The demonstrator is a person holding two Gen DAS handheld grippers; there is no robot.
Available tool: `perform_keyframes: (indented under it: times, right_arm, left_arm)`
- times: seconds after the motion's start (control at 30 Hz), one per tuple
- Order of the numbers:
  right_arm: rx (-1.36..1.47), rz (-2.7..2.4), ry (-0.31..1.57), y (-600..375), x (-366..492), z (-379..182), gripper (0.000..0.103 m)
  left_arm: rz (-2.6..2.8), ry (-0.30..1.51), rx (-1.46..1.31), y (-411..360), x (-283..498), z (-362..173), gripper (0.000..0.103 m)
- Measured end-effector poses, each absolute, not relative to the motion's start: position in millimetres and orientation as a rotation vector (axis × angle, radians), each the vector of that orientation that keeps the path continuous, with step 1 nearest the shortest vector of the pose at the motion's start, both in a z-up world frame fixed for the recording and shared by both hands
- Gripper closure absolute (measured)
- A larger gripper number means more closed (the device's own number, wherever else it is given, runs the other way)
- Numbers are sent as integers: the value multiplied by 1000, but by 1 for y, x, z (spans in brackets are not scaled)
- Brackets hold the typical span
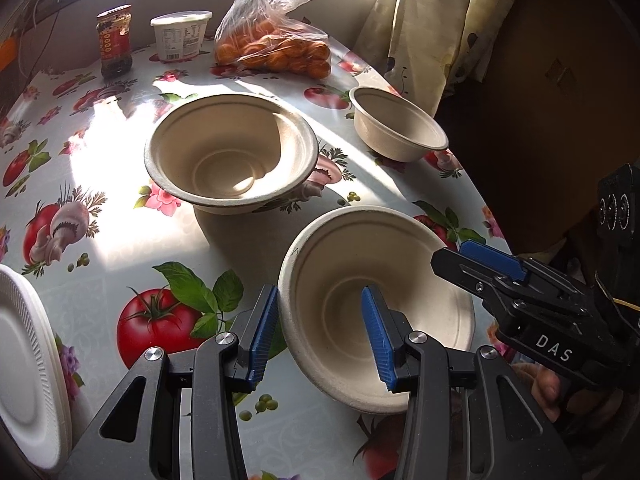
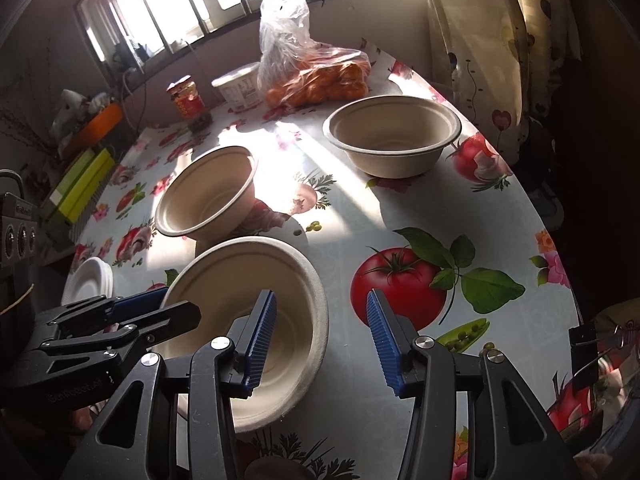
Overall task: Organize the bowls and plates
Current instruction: 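Move both grippers away from the plates toward the beige pulp bowls, then grasp a beige bowl rim with the right gripper while the left gripper grasps another bowl rim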
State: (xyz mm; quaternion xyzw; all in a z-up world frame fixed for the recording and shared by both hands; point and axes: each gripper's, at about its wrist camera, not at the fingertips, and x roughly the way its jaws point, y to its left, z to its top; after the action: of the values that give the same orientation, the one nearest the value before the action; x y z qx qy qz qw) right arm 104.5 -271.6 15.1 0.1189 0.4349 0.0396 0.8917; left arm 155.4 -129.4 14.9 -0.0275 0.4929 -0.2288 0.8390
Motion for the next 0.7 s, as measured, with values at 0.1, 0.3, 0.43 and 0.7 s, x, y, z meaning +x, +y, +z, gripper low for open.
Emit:
perform_keyframes:
  times: [0.1,0.3,0.43,0.7]
  right_arm:
    - [245,77,888,-276,103,20,56]
    - [232,71,838,-282,106,39,56]
    - [221,89,822,-278,117,49,56]
    - [201,109,817,-266,141,59,56]
  left_arm:
    - [-476,1034,-60,-129,157,18,59]
    - [-422,993,-86,-114,165,32,59]
    - [-371,970,-109,-99,174,42,59]
    - [-293,943,-85,-79,197,54,59]
